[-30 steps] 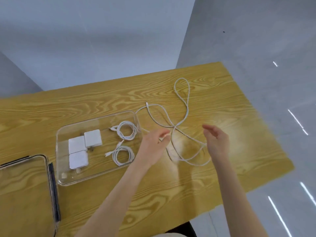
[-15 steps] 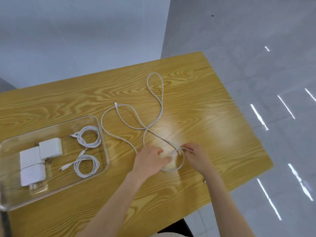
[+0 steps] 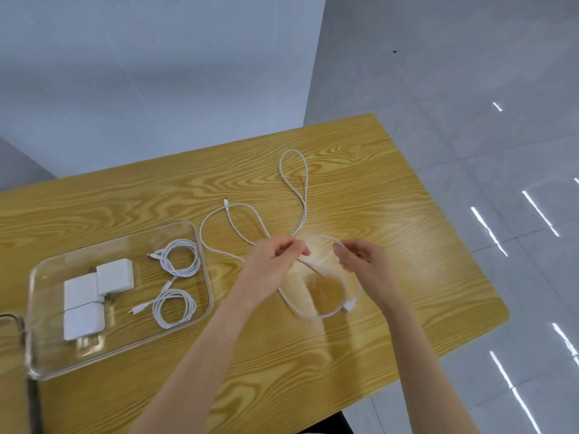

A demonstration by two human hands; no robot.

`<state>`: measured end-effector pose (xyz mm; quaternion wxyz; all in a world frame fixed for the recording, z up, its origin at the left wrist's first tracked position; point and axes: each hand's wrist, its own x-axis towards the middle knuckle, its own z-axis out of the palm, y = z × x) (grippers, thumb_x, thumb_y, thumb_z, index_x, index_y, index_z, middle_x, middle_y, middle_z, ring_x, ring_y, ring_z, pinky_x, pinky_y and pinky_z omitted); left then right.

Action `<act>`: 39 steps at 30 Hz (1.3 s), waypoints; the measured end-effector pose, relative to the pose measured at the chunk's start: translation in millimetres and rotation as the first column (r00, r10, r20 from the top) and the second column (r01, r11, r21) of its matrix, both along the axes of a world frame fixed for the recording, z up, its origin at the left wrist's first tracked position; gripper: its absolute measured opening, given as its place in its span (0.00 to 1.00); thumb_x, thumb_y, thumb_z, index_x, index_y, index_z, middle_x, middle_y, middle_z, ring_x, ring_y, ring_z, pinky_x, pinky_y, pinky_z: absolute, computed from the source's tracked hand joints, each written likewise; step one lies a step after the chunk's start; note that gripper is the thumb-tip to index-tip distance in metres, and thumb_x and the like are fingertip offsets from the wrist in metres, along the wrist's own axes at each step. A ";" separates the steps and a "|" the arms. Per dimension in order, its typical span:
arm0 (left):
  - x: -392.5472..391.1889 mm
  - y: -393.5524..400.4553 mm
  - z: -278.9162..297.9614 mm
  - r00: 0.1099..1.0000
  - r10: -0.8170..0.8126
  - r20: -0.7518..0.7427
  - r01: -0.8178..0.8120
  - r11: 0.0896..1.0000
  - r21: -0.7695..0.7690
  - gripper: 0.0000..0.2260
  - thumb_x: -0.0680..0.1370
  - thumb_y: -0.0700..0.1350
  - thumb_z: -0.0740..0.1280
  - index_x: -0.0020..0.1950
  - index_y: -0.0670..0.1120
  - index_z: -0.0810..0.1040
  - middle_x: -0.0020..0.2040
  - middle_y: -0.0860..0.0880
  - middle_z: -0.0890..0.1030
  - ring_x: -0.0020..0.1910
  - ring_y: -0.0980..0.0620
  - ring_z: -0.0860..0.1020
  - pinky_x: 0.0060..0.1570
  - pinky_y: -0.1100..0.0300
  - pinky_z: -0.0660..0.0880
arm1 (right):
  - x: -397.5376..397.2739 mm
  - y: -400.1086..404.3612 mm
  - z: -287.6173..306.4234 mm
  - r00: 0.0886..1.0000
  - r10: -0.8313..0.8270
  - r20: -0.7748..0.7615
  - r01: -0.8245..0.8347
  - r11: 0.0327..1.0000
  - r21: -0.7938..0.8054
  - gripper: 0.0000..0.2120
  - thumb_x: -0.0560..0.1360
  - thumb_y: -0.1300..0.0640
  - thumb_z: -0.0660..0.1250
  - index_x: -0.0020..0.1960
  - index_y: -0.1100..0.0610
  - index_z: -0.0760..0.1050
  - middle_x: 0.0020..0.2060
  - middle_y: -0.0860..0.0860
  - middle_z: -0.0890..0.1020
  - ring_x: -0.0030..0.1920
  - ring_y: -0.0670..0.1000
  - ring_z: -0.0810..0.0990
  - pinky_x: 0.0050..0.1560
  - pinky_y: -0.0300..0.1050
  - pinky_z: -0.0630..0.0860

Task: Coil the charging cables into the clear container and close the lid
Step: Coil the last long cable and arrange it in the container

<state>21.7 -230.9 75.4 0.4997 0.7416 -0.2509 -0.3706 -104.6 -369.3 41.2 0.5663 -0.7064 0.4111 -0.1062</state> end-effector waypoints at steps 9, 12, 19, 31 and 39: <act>24.8 61.1 98.5 0.980 0.183 -0.082 -0.201 0.904 -0.378 0.12 0.79 0.42 0.60 0.37 0.45 0.79 0.21 0.57 0.61 0.20 0.59 0.57 0.21 0.67 0.54 | 34.5 49.8 39.7 0.974 -0.065 0.215 0.016 0.975 0.221 0.03 0.73 0.57 0.69 0.45 0.54 0.82 0.37 0.53 0.84 0.40 0.48 0.81 0.47 0.46 0.75; 25.7 72.3 93.8 0.917 0.259 -0.302 -0.371 0.831 -0.414 0.14 0.80 0.42 0.58 0.36 0.44 0.74 0.21 0.56 0.60 0.19 0.59 0.56 0.19 0.69 0.54 | 48.0 69.5 51.8 0.950 -0.069 0.306 -0.026 0.954 0.298 0.10 0.76 0.55 0.64 0.42 0.59 0.81 0.32 0.53 0.82 0.32 0.51 0.79 0.38 0.43 0.75; 26.9 89.8 60.6 0.647 0.375 -0.663 -0.668 0.698 -0.258 0.12 0.81 0.42 0.56 0.39 0.44 0.71 0.33 0.47 0.79 0.33 0.51 0.78 0.34 0.62 0.73 | 82.5 130.7 82.6 0.937 0.045 0.347 0.028 0.979 -0.203 0.11 0.80 0.53 0.55 0.40 0.52 0.67 0.25 0.45 0.71 0.29 0.48 0.69 0.35 0.50 0.69; 8.2 117.3 54.2 0.925 0.181 -0.335 -0.282 0.917 -0.282 0.05 0.76 0.44 0.66 0.49 0.44 0.78 0.40 0.49 0.83 0.45 0.53 0.80 0.54 0.59 0.73 | 82.4 172.3 81.5 0.696 0.555 -0.455 -0.717 0.574 -0.396 0.17 0.80 0.57 0.50 0.64 0.60 0.70 0.61 0.59 0.75 0.59 0.60 0.75 0.48 0.49 0.70; 24.0 124.4 64.3 0.797 0.339 -0.499 -0.565 0.710 -0.420 0.15 0.82 0.43 0.53 0.38 0.44 0.71 0.25 0.52 0.74 0.29 0.53 0.76 0.36 0.58 0.72 | 82.4 175.7 70.8 0.814 0.580 0.033 -0.506 0.736 -0.450 0.19 0.69 0.55 0.69 0.59 0.53 0.74 0.51 0.47 0.78 0.52 0.48 0.75 0.54 0.42 0.71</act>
